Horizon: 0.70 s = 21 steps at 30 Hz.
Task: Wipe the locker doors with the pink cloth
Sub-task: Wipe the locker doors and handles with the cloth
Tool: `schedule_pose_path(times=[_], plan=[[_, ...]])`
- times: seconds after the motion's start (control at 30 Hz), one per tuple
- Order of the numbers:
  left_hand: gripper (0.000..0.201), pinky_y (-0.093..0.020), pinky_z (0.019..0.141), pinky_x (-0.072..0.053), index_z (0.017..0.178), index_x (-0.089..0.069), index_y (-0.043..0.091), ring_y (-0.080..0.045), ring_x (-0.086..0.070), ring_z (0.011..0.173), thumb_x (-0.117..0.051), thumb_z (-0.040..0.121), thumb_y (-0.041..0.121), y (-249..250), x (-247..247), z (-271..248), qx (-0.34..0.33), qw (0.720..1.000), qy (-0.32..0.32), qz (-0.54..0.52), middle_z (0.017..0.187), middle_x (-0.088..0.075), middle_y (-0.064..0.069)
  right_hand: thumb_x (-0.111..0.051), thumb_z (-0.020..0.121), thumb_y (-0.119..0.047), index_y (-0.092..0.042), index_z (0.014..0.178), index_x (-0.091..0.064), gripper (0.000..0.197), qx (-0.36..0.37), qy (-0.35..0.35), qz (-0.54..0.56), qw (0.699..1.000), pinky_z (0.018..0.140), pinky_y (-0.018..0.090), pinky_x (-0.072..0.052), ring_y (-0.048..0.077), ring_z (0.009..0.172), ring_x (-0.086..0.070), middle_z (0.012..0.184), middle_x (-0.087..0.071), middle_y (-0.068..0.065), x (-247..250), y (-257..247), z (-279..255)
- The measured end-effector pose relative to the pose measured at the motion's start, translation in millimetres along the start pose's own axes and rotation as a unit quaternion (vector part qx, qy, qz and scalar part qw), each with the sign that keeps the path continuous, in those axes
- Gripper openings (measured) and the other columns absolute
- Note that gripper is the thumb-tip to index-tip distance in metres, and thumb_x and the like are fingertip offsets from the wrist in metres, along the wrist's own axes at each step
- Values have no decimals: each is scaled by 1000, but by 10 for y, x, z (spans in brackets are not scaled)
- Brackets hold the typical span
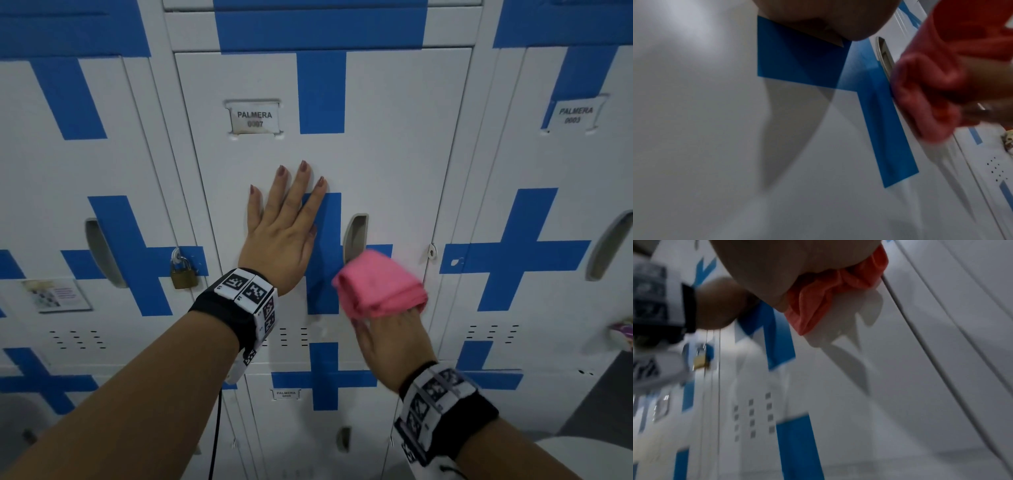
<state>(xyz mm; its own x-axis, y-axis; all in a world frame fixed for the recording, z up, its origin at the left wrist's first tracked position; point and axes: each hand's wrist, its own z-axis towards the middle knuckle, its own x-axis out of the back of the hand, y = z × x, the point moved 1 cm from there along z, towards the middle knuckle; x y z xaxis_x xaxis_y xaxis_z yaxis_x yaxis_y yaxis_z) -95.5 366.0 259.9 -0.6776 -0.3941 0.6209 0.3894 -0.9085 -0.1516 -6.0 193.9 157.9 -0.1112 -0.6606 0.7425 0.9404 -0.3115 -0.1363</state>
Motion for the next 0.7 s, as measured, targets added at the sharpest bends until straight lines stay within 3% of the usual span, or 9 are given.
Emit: schedule_pose_path(times=[0.1, 0.23, 0.47, 0.7], plan=[[63, -51, 114, 8, 151, -2, 25, -20, 17, 143, -34, 96, 25, 2, 2, -2, -2, 1000, -3, -1, 155, 15, 5, -55, 89, -21, -13, 112, -55, 24, -10, 74, -2, 997, 79, 36, -47, 24, 82, -60, 95, -64, 6, 255, -22, 313], [60, -49, 113, 11, 151, -7, 24, -20, 13, 144, -30, 96, 26, 2, 12, -2, 0, 1000, 3, -11, 157, 6, 1, -53, 89, -25, -16, 131, -41, 44, -8, 95, 19, 995, 94, 46, -43, 28, 103, -53, 116, -58, 9, 530, -145, 673], [65, -49, 113, 13, 150, 5, 28, -19, 17, 144, -31, 96, 33, 6, 12, -9, -3, 999, -2, -35, 154, 16, 10, -49, 90, -26, -15, 115, -56, 28, 25, 66, -19, 997, 92, 44, -40, 31, 101, -55, 110, -62, 7, 540, -337, 819], [62, -47, 114, 15, 150, -1, 28, -20, 18, 144, -32, 97, 35, -12, 57, -17, -6, 998, -26, -60, 155, 17, 8, -47, 89, -19, -16, 124, -52, 36, 50, 60, 21, 997, 98, 44, -39, 30, 108, -52, 119, -59, 8, 541, -296, 766]])
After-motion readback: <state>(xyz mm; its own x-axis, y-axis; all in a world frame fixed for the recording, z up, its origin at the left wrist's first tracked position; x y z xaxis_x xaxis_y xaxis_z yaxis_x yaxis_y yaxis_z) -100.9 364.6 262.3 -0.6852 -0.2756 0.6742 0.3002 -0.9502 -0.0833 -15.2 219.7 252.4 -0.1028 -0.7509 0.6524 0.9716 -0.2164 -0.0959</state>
